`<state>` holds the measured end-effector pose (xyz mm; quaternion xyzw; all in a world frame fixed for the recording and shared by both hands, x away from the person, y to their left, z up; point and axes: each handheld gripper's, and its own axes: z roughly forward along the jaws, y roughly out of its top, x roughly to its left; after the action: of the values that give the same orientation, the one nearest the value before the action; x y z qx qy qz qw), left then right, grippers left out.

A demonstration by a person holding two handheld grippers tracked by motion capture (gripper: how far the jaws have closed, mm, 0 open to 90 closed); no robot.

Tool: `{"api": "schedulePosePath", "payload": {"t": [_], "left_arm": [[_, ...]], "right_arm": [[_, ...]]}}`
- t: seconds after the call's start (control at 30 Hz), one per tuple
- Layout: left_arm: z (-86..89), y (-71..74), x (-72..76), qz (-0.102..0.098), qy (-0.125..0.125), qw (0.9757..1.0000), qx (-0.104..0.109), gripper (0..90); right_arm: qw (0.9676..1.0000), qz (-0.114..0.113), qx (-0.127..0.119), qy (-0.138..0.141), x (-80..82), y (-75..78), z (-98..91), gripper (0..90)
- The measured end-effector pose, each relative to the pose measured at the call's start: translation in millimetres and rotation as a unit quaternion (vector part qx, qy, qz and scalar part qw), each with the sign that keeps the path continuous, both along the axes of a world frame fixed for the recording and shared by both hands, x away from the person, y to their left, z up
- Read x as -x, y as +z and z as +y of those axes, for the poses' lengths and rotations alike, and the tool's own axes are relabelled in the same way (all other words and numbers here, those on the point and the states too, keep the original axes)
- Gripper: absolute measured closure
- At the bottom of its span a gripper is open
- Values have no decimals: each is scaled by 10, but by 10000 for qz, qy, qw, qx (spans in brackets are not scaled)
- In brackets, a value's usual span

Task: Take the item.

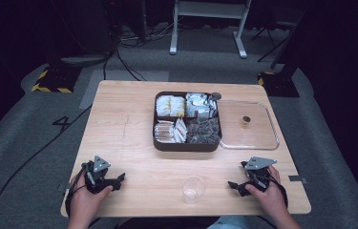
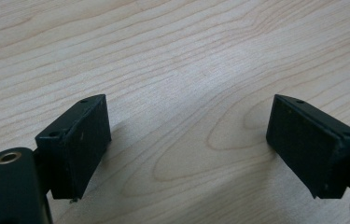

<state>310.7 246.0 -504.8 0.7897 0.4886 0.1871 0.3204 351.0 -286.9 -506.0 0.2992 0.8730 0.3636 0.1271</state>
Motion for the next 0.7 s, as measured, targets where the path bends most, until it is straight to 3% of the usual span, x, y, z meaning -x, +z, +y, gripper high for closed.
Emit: {"api": "schedulePosePath", "payload": {"t": [0.17,0.23,0.33,0.43,0.5,0.7], "left_arm": [[-12,0,30,-40,105,9999,-23,148],[-23,2,45,-1,347,9994,10,153],[-22,2,58,-29,478,9989,21,166],[-10,9,61,-106,445,9990,21,234],[-10,27,63,-47,434,9990,19,264],[-84,198,73,-209,263,9991,270,303]], "right_arm": [[10000,1,2,19,-1,0,-1,4],[10000,2,2,23,-1,0,-1,4],[10000,-1,1,23,-1,-1,-1,4],[10000,-1,1,23,-1,-1,-2,5],[10000,-2,0,23,-1,-1,-1,5],[10000,-4,2,24,-1,-1,-2,5]]}}
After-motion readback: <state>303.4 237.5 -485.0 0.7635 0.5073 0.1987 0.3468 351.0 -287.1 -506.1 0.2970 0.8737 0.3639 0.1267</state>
